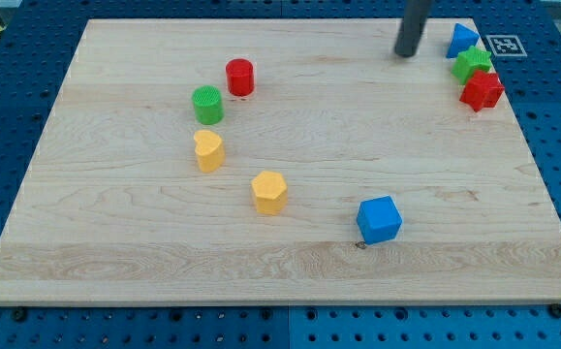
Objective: Move your hand towards the top left side
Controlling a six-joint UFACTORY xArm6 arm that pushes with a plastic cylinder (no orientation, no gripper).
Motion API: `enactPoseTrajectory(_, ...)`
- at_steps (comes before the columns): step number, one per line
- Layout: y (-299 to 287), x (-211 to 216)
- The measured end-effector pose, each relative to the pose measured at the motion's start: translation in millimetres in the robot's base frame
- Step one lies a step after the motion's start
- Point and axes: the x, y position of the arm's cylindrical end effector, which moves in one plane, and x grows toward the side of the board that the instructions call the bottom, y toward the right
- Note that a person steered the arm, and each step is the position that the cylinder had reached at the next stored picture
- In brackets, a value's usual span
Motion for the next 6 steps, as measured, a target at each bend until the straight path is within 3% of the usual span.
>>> enactPoseTrajectory(1,-60,1)
enactPoseTrajectory(5,-161,-48)
enactPoseTrajectory(6,-173,-37)
